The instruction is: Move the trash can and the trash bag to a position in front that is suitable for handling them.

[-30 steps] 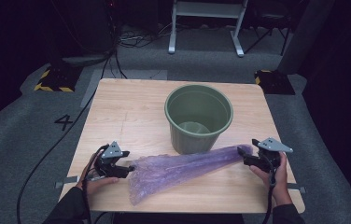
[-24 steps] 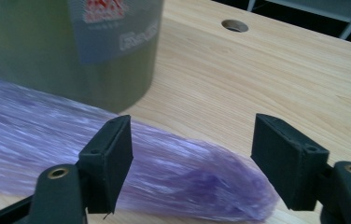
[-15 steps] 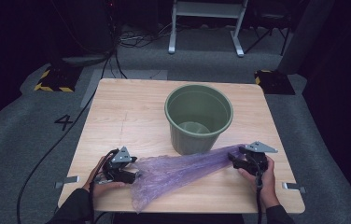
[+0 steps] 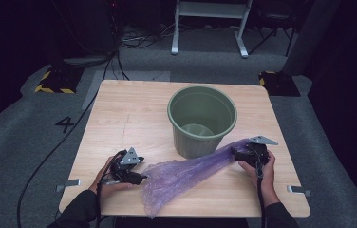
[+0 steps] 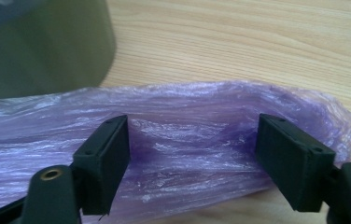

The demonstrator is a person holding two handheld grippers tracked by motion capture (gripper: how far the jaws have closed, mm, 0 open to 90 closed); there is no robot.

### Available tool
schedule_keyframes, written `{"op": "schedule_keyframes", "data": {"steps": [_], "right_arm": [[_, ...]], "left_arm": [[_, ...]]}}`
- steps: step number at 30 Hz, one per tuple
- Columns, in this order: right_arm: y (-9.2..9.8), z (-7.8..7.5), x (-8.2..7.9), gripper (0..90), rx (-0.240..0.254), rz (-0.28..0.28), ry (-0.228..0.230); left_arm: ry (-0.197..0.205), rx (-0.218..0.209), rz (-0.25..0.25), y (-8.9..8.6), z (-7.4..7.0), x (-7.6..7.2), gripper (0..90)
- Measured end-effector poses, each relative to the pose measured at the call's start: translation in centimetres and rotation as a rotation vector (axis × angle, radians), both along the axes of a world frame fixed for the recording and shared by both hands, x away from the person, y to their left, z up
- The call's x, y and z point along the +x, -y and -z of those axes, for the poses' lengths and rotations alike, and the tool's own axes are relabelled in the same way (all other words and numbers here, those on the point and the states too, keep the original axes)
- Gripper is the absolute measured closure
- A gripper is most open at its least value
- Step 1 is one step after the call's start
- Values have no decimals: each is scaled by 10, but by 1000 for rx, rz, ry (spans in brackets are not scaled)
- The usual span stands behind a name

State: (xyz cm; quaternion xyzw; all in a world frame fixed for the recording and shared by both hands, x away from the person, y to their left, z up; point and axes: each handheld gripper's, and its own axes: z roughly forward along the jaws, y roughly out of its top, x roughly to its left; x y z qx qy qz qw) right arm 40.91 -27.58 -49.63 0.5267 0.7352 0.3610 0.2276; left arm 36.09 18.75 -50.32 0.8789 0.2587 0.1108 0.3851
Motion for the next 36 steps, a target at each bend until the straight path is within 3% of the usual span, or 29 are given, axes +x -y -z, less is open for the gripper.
{"op": "schedule_keyframes", "data": {"steps": [4,8,15,19,26,30,36], "right_arm": [[3,3,7,323,2,-8,-11],[0,5,11,403,-52,-51,-5],[-6,4,14,691,-53,-100,12],[-8,5,14,792,-54,-119,23],[-3,4,15,843,-25,-107,38],[0,2,16,851,-27,-94,61],[2,-1,14,853,-22,-74,79]], "left_arm": [[-2,0,8,3,0,5,338],[-2,1,10,5,0,9,338],[0,1,10,12,0,17,338],[-3,3,13,12,0,19,335],[-8,12,18,2,0,15,250],[-15,10,18,-9,0,9,229],[-11,10,11,-11,0,7,229]]}}
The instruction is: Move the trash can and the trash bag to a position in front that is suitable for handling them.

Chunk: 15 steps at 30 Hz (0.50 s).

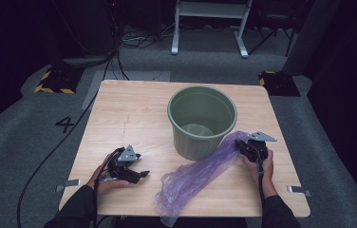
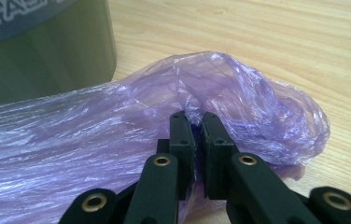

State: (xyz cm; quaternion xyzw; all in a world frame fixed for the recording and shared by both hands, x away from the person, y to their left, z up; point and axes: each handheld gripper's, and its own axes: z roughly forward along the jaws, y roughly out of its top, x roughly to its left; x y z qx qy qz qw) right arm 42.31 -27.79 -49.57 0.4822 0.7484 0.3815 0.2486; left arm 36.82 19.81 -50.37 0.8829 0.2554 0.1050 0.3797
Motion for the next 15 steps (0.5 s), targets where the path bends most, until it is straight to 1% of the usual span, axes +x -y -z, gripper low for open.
{"op": "schedule_keyframes", "data": {"steps": [7,15], "right_arm": [[2,-7,-4,853,-4,14,46],[3,-13,-6,853,9,21,78]], "left_arm": [[-1,0,0,0,0,0,228],[-1,1,0,0,0,0,228]]}}
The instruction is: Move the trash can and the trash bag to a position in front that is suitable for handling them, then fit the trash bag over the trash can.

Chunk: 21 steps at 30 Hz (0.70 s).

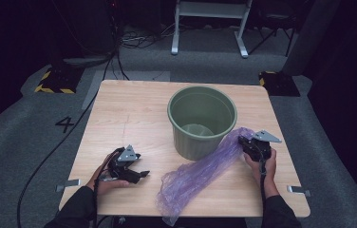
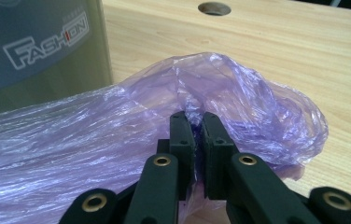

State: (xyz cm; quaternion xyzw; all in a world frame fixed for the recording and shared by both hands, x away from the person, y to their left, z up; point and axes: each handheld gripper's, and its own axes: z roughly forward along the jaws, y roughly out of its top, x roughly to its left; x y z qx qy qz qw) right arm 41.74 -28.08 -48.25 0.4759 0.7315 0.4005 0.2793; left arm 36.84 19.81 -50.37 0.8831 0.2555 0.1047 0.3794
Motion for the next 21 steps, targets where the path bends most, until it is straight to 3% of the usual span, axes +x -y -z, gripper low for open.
{"op": "schedule_keyframes", "data": {"steps": [8,10,12,13,16,18,21], "right_arm": [[0,-4,0,854,12,1,20],[0,-6,-1,853,12,-2,26],[0,-6,-2,853,7,-2,29],[0,-7,-2,853,3,-4,34],[0,-8,-3,853,-6,3,41],[0,-8,-3,853,-7,6,42],[0,-8,-3,853,-11,9,40]], "left_arm": [[-3,3,-4,1,0,-1,219],[-28,21,-16,3,-3,0,213],[-52,-17,-28,3,-8,2,211],[-57,-70,-25,3,-13,2,213],[-37,-137,-20,11,-29,-1,205],[-29,-176,22,20,-39,-7,206],[-10,-184,96,39,-49,-19,196]]}}
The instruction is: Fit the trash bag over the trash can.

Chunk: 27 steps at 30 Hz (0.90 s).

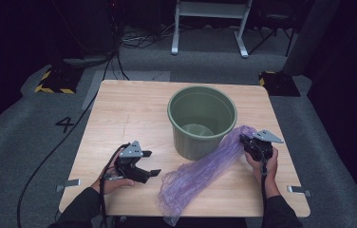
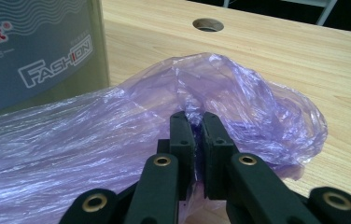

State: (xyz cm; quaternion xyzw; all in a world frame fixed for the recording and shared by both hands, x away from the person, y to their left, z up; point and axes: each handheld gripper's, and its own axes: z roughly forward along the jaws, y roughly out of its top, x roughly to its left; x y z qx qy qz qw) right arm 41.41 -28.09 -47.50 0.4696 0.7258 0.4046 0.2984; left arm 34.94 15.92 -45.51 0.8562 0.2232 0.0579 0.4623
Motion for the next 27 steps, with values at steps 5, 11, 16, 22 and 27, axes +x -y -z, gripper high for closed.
{"op": "schedule_keyframes", "data": {"steps": [5,11,16,22,27], "right_arm": [[-1,-1,-1,852,-5,2,5],[-1,-1,-2,849,-22,-1,13],[-1,-4,-4,849,-9,-1,24],[0,-6,-5,849,-3,-9,36],[2,-13,-10,850,14,-14,64]], "left_arm": [[9,31,73,27,-1,-8,188],[9,107,94,51,10,-3,198],[3,175,115,69,22,1,205],[20,231,114,82,30,2,236],[15,256,96,86,36,6,273]]}}
